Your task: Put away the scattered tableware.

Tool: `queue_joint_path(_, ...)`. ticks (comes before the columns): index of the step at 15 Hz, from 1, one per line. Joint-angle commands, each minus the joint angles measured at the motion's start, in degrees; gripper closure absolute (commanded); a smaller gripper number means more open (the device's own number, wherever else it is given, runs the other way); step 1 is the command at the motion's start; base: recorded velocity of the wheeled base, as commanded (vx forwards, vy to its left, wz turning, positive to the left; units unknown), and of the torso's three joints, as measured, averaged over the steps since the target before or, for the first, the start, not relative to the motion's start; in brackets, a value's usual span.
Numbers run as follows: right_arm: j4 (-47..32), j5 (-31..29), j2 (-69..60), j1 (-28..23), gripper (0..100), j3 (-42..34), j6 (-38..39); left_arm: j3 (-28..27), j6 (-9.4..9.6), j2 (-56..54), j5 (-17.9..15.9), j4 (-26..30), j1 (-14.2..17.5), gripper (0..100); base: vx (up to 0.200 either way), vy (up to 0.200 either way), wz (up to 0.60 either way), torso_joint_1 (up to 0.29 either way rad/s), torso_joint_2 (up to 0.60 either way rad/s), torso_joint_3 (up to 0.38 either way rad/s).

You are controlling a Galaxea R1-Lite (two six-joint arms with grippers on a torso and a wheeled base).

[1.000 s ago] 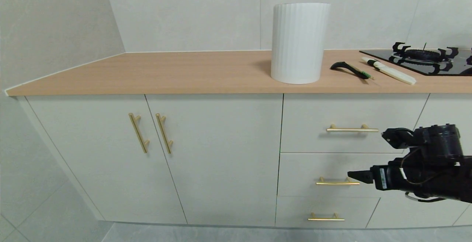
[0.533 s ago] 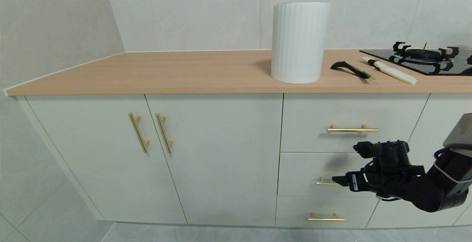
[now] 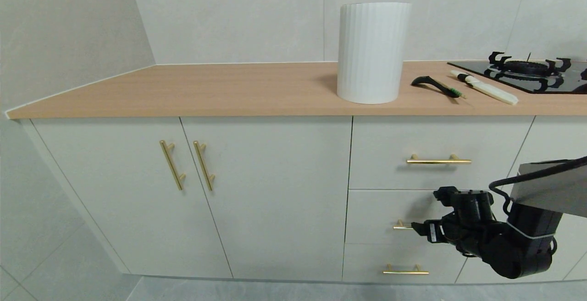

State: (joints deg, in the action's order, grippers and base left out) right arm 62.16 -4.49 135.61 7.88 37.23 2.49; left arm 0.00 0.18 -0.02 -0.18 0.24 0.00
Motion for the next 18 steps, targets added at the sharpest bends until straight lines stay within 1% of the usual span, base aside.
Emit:
queue_joint_path(1, 0.3, -0.4, 2.5, 0.0, 0, 0.6, 0.1, 0.0, -0.01, 0.0, 0.0, 0.0, 0.0, 0, 0.0, 0.0, 0.0, 0.0, 0.0, 0.0)
queue_joint_path(4, 0.5, -0.6, 3.3, 0.0, 0, 1.2, 0.1, 0.0, -0.01, 0.0, 0.0, 0.0, 0.0, 0, 0.0, 0.0, 0.0, 0.0, 0.0, 0.0)
queue_joint_path(7, 0.5, -0.7, 3.1, -0.3, 0, 2.9, 2.3, 0.0, -0.01, 0.0, 0.0, 0.0, 0.0, 0, 0.0, 0.0, 0.0, 0.0, 0.0, 0.0)
queue_joint_path(10, 0.6, -0.8, 3.3, -0.4, 0, 3.5, 2.4, 0.0, -0.01, 0.0, 0.0, 0.0, 0.0, 0, 0.0, 0.0, 0.0, 0.0, 0.0, 0.0)
queue_joint_path(13, 0.5, -2.4, 4.5, -0.6, 0, 5.3, 2.4, 0.0, -0.01, 0.0, 0.0, 0.0, 0.0, 0, 0.0, 0.0, 0.0, 0.0, 0.0, 0.0)
queue_joint_path(18, 0.2, -2.5, 5.9, -0.5, 0, 5.7, 2.2, 0.0, -0.01, 0.0, 0.0, 0.0, 0.0, 0, 0.0, 0.0, 0.0, 0.0, 0.0, 0.0)
